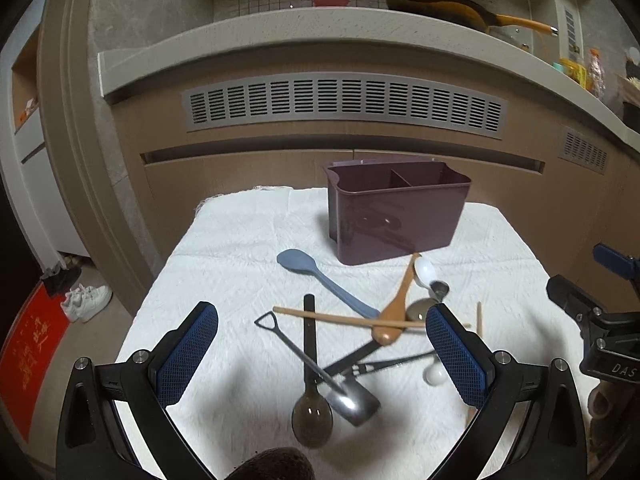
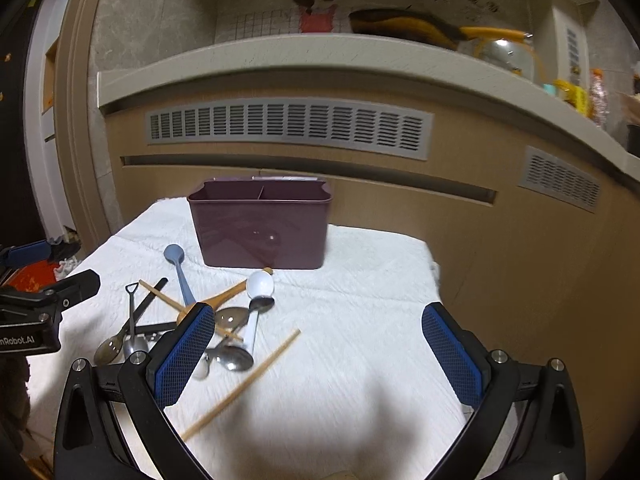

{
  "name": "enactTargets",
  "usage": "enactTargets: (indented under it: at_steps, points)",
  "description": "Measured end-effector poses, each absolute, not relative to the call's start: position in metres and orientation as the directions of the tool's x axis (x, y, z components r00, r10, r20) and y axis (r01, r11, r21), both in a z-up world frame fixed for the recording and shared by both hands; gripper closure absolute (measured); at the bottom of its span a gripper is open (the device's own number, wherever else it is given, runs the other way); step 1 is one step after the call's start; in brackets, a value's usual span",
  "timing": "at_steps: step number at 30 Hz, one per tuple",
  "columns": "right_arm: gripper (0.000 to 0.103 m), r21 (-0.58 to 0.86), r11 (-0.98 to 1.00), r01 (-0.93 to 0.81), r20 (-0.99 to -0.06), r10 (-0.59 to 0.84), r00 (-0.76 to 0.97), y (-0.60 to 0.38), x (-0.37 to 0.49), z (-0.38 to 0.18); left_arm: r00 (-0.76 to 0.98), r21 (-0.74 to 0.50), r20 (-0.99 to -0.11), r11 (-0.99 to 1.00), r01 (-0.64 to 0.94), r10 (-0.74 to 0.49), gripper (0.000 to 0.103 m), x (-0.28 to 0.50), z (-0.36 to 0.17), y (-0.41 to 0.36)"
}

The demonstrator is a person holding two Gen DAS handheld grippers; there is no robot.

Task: Organize utensils
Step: 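Grasp the blue plastic spoon with the left gripper while the right grasps the white plastic spoon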

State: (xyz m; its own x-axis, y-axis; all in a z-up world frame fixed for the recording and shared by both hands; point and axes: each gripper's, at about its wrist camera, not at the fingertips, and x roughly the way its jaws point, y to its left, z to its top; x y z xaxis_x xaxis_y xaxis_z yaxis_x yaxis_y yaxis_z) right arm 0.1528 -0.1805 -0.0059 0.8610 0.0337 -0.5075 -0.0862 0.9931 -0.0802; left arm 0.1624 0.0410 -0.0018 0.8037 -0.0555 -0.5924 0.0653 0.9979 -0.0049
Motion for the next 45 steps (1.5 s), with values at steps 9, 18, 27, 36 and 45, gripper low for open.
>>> enactTargets:
  at_steps: [9,18,27,36,45]
  points:
    - [0.021,-0.047,0.968,-0.247,-0.631,0.163,0.758,-0.149,0.248,-0.030,0.763,-0.051,-0.640,0.996,0.069,-0.085,0.000,0.216,-0.013,0.072]
    - [0.043,-0.037,0.942,-0.335,-0.757,0.192,0.624,-0.117,0.315,-0.079,0.734,-0.018,-0.671,0.992,0.127,-0.106,0.000,0.236,-0.042,0.082]
    - [0.072,0.039,0.926,-0.376,-0.806,0.252,0.536,-0.117,0.326,-0.100,0.695,-0.054,-0.708,0.991,0.123,-0.124,0.000,0.256,-0.058,0.088]
    - [0.072,0.048,0.920,-0.390,-0.774,0.281,0.568,-0.138,0.299,-0.061,0.647,-0.138,-0.737,0.980,0.141,-0.197,0.000,0.271,-0.060,0.075]
    - [0.072,0.012,0.934,-0.357,-0.725,0.254,0.640,-0.169,0.283,-0.043,0.450,-0.194,-0.885,0.972,-0.134,-0.115,0.018,0.343,-0.085,0.075]
